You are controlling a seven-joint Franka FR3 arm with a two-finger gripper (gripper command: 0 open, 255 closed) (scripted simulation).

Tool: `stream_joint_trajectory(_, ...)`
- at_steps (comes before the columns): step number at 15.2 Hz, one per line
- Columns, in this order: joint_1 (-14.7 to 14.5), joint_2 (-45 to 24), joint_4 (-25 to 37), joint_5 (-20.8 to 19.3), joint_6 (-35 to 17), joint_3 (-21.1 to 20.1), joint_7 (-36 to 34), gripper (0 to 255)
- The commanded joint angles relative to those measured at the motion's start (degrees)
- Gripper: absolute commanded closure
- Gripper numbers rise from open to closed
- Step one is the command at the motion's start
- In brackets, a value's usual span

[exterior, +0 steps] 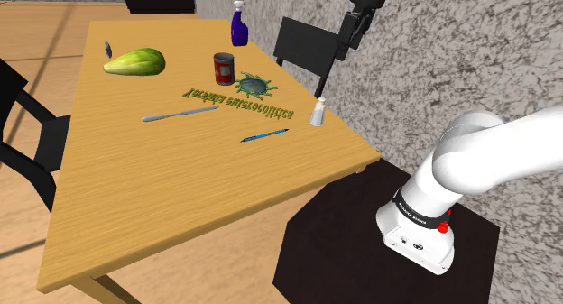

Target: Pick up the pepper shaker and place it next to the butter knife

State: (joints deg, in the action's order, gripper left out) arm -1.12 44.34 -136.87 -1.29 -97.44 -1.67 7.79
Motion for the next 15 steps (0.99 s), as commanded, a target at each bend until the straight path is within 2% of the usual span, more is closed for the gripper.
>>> stream_joint_trajectory(1,0.0,0.0,0.0,0.0,0.0,0.0,0.0,0)
stream_joint_trajectory(8,2.0,-6.5,-6.7,-2.8,-12.3,3.6,3.5,0)
stream_joint_trajectory(15,4.1,-17.1,-9.9,-5.4,-25.2,7.3,6.7,0)
